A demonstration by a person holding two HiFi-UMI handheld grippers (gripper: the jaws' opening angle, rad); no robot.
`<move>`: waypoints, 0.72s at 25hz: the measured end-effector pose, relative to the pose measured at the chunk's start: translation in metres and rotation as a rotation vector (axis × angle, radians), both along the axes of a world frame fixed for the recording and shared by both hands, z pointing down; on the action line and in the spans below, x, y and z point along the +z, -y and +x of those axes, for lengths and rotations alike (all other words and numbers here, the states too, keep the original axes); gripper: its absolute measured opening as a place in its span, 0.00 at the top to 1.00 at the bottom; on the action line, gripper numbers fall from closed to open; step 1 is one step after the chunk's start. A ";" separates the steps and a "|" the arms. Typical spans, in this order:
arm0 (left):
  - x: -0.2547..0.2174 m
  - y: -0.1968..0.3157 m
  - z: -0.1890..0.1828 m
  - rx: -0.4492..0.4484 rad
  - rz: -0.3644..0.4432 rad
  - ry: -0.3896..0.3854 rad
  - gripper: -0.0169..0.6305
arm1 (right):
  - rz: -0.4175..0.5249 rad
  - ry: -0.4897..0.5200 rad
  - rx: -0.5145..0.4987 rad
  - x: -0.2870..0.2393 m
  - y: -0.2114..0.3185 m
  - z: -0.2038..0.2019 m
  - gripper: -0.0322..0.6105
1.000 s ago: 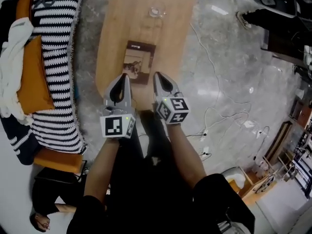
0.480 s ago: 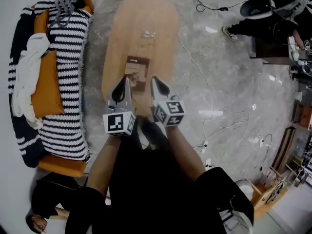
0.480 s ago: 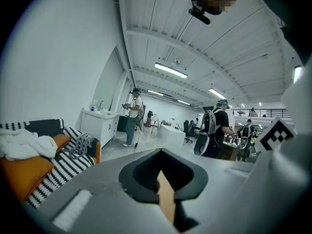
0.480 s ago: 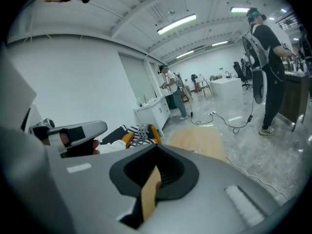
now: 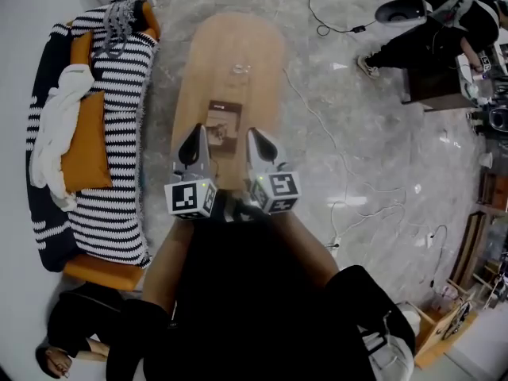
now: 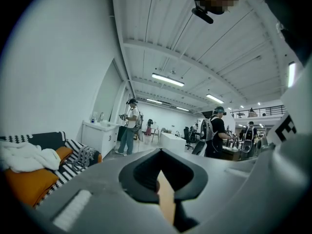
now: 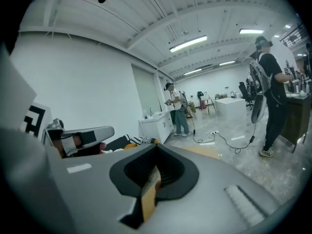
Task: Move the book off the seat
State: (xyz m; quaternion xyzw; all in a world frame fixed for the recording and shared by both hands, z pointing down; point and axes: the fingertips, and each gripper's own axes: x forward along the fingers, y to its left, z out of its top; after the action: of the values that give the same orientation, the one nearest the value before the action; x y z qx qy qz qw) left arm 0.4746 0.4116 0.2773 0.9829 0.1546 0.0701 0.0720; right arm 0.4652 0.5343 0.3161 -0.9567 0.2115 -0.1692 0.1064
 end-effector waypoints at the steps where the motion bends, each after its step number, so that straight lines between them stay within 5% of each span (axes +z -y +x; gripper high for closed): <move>1: -0.003 0.000 -0.002 0.000 0.001 -0.006 0.96 | 0.003 -0.006 -0.005 -0.005 0.001 -0.001 0.94; 18: -0.028 -0.005 -0.012 0.024 0.006 -0.047 0.96 | 0.007 -0.086 -0.036 -0.035 0.004 -0.004 0.94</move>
State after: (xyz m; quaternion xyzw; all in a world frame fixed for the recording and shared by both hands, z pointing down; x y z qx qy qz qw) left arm 0.4625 0.4169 0.2495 0.9825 0.1677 0.0484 0.0648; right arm 0.4607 0.5307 0.2807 -0.9587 0.2337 -0.1293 0.0975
